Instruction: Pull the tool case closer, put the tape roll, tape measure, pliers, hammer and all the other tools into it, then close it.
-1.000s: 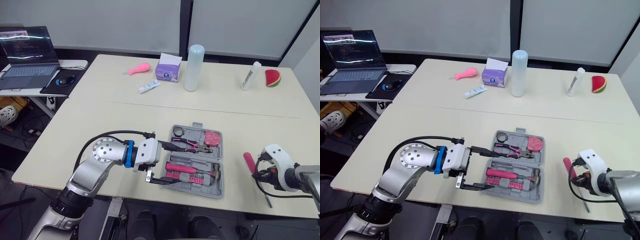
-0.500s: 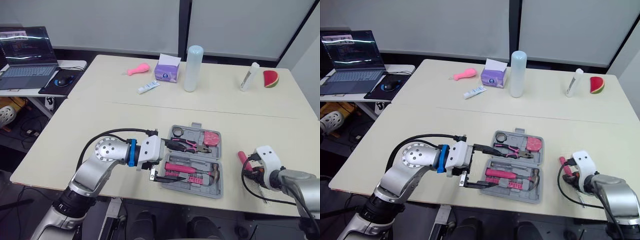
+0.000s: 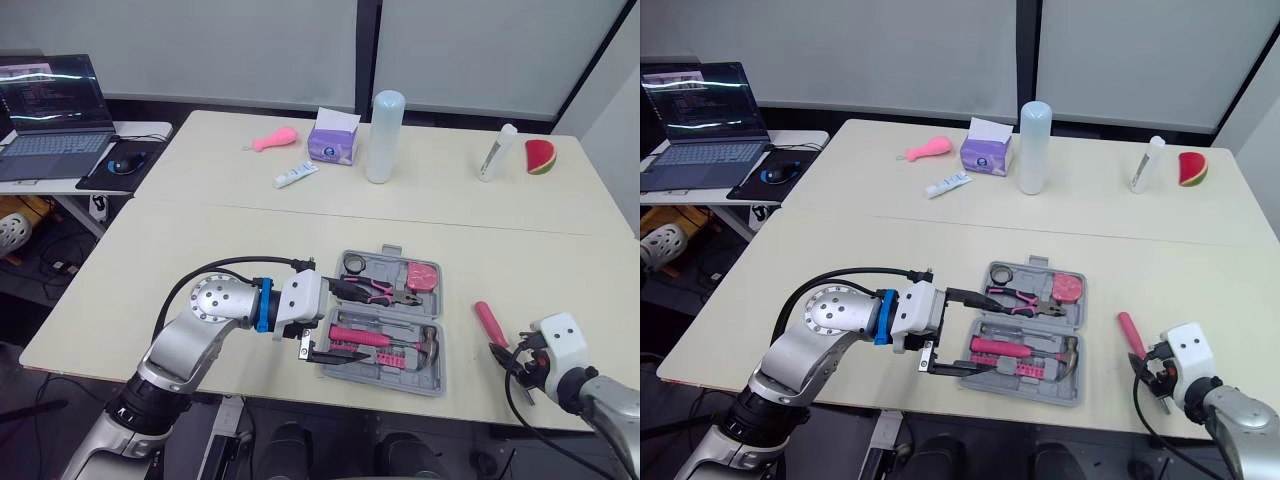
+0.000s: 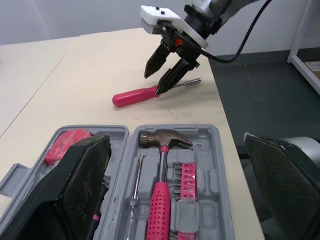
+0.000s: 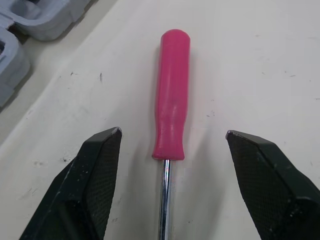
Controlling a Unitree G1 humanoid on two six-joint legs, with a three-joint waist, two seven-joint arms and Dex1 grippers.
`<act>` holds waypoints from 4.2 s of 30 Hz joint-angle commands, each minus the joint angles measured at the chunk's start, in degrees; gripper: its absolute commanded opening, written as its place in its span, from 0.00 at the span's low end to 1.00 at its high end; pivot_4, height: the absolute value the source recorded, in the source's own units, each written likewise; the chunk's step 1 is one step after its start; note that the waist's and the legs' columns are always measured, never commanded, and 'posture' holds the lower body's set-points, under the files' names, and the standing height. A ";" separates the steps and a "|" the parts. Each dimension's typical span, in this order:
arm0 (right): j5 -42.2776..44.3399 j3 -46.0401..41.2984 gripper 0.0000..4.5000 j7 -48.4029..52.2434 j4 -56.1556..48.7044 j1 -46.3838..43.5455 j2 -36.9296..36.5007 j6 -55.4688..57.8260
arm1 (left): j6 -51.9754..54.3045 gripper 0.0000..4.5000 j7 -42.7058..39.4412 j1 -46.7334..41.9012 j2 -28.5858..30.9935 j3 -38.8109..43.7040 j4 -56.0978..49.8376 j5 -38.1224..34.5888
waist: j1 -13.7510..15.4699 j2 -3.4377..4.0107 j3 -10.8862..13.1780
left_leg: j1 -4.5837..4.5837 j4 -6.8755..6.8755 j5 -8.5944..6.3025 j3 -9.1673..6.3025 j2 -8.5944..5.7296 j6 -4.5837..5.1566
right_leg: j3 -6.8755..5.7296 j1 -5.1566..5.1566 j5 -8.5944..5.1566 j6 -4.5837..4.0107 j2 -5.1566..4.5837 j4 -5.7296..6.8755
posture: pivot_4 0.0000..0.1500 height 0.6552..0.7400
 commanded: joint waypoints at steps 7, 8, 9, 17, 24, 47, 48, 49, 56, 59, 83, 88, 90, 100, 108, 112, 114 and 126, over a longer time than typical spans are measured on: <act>0.99 1.03 0.59 -3.66 3.79 -0.78 3.24 -6.50 | 2.30 1.00 -2.04 -1.00 -0.10 1.56 -1.50 -4.92 | -0.03 0.03 -0.01 | -0.01 0.00 0.00 0.00 0.00 0.00 | 0.00 0.00 0.00 0.00 0.03 -0.01 | 1.00 0.72; 1.02 1.12 0.54 -3.75 3.77 -0.65 3.30 -6.75 | 2.54 1.00 -2.44 -0.89 0.16 1.72 -1.64 -5.51 | -0.03 0.03 -0.01 | -0.01 0.00 0.00 0.00 0.01 0.00 | -0.01 0.00 0.00 0.00 0.03 0.00 | 1.00 0.72; 0.94 1.26 0.50 -3.84 3.80 -0.56 3.33 -6.96 | 2.30 1.00 -2.99 -0.84 0.42 1.77 -1.54 -5.80 | -0.04 0.04 -0.01 | -0.01 0.00 0.00 -0.01 0.02 0.00 | -0.01 0.00 0.00 0.00 0.03 0.00 | 1.00 0.72; 1.46 1.63 0.16 -4.71 2.66 0.57 4.11 -7.16 | 0.53 1.00 -5.00 -1.09 -0.38 3.15 -0.02 -8.74 | -0.02 0.04 -0.01 | -0.01 0.00 0.00 0.00 0.01 0.00 | 0.00 0.00 0.00 0.00 0.03 0.00 | 1.00 0.72; 3.05 0.47 0.16 -4.08 -2.58 1.36 2.94 -6.03 | -0.69 1.00 -8.37 0.03 2.40 5.16 1.29 -9.17 | -0.20 0.09 -0.02 | 0.00 -0.01 0.00 0.00 0.02 0.00 | 0.01 0.00 0.00 0.00 0.03 0.00 | 1.00 0.72; 3.65 48.39 0.16 7.86 -22.85 -30.82 -16.71 25.01 | -17.45 1.00 -19.48 10.63 17.03 10.05 9.80 -1.98 | -0.79 0.18 0.06 | -0.10 -0.01 -0.13 -0.20 0.04 0.23 | -0.03 -0.19 0.00 0.00 -0.06 0.06 | 1.00 0.72; 3.32 49.27 0.16 7.65 -22.05 -31.57 -16.13 25.13 | -17.36 1.00 -19.34 10.64 17.00 10.09 9.72 -1.94 | -0.80 0.18 0.06 | -0.11 -0.01 -0.13 -0.20 0.04 0.23 | -0.03 -0.22 0.00 0.00 -0.06 0.06 | 1.00 0.72; 3.04 50.31 0.16 7.80 -21.38 -32.23 -15.92 24.96 | -17.39 1.00 -19.29 10.67 17.01 10.10 9.69 -1.87 | -0.79 0.18 0.06 | -0.12 -0.01 -0.13 -0.19 0.04 0.22 | -0.03 -0.23 0.00 0.00 -0.06 0.06 | 1.00 0.72; 1.67 54.69 0.16 8.26 -17.87 -35.05 -13.73 23.66 | -17.83 1.00 -19.05 10.93 16.87 10.01 9.82 -1.49 | -0.82 0.18 0.06 | -0.18 -0.01 -0.13 -0.18 0.04 0.22 | -0.03 -0.36 0.00 0.00 -0.09 0.13 | 1.00 0.72; 1.11 55.64 0.16 8.48 -16.45 -36.34 -12.75 23.12 | -18.11 1.00 -18.65 11.09 16.51 9.75 9.53 -1.36 | -0.93 0.18 0.06 | -0.17 -0.01 -0.13 -0.18 0.05 0.23 | -0.02 -0.42 0.00 0.00 -0.09 0.22 | 1.00 0.72; 6.03 47.75 0.36 16.51 -16.87 -38.32 -13.44 16.89 | -18.57 1.00 -16.65 10.88 14.71 9.01 9.07 -0.61 | -0.95 0.17 0.06 | -0.18 0.02 -0.12 -0.10 0.06 0.22 | -0.02 -0.77 0.00 0.00 -0.10 0.76 | 1.00 0.72; 4.27 50.48 0.12 16.83 -15.29 -37.21 -13.74 14.45 | -18.30 1.00 -16.05 11.09 14.49 8.93 8.57 -0.65 | -0.98 0.16 0.05 | -0.18 0.02 -0.12 -0.10 0.07 0.22 | -0.02 -0.77 0.00 0.00 -0.10 0.77 | 1.00 0.72; 3.24 51.37 0.04 16.49 -13.94 -37.07 -13.39 13.52 | -18.21 1.00 -15.91 11.13 14.53 8.90 8.43 -0.71 | -0.98 0.16 0.05 | -0.18 0.02 -0.12 -0.10 0.07 0.22 | -0.01 -0.78 0.00 0.00 -0.10 0.77 | 1.00 0.72; -3.59 56.21 0.00 18.27 -6.60 -36.18 -14.55 7.74 | -16.84 1.00 -14.85 11.15 14.09 8.89 7.55 -0.97 | -0.98 0.15 0.04 | -0.17 0.03 -0.12 -0.09 0.09 0.22 | -0.02 -0.77 0.00 0.00 -0.09 0.78 | 1.00 0.72; 4.59 41.07 0.00 17.92 -15.81 -31.11 -13.21 6.78 | -12.56 1.00 -9.10 11.50 13.16 11.60 10.10 -1.13 | -0.85 0.14 0.05 | -0.20 0.03 -0.12 -0.10 0.08 0.22 | -0.02 -0.77 0.00 0.00 -0.10 0.79 | 1.00 0.72; 5.39 27.29 0.00 17.81 -18.09 -21.74 -18.11 -0.12 | -9.29 1.00 -2.75 9.10 10.91 12.50 14.24 0.67 | -0.38 0.07 0.03 | -0.20 0.04 -0.12 -0.11 0.04 0.23 | -0.04 -0.72 0.00 0.00 -0.12 0.74 | 1.00 0.72; 5.39 21.14 0.00 18.19 -16.85 -16.41 -19.37 -6.16 | -8.17 1.00 -0.90 7.77 9.66 12.12 16.67 1.59 | -0.30 -0.05 0.03 | -0.21 0.04 -0.12 -0.11 0.02 0.23 | -0.06 -0.70 0.00 0.00 -0.14 0.72 | 1.00 0.72; -4.11 18.43 0.00 11.37 0.80 -9.68 -18.34 -12.77 | -22.70 0.30 2.40 -5.58 1.07 4.41 44.16 14.97 | -1.01 -0.08 0.01 | -0.11 0.05 -0.04 0.17 0.07 0.23 | 0.00 -0.74 0.00 0.00 -0.03 0.82 | 1.00 0.72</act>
